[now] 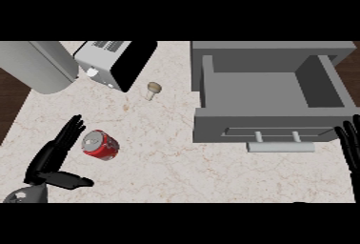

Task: Pick up the can, place it into the drawer and close the drawer

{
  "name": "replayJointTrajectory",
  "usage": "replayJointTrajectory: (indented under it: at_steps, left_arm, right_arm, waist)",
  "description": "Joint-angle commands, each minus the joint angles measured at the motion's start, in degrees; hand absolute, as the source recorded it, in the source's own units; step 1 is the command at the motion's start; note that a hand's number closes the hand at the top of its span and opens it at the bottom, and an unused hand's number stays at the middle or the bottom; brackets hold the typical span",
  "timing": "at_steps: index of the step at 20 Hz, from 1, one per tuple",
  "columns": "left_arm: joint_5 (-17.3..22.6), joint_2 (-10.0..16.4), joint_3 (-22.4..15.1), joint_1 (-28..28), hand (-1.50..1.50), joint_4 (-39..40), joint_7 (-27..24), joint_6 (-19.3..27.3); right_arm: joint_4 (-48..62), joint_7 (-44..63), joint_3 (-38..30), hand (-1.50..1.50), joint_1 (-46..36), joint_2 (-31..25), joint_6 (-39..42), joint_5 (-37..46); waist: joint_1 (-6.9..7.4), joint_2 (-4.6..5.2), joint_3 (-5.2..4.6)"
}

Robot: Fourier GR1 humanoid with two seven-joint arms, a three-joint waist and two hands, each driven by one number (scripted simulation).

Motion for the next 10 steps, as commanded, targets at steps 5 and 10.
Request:
replayJointTrajectory:
  at_steps: [5, 10]
  left_arm:
    - [-1.5, 1.6, -0.3, -5.1, -1.5, 10.4, -4.3, 0.0]
    - [-2.3, -0.7, -1.0, -8.3, -1.5, 15.1, -6.7, 3.1]
  right_arm:
    - [-2.3, 2.9, -0.9, -1.5, -0.8, 0.2, 0.1, -1.0]
    - [0.2, 1.1, -1.5, -1.5, -0.7, 0.0, 1.6, -1.2]
  waist:
    - [0.0, -0.01, 0.0]
    - [-0.08, 0.01, 0.0]
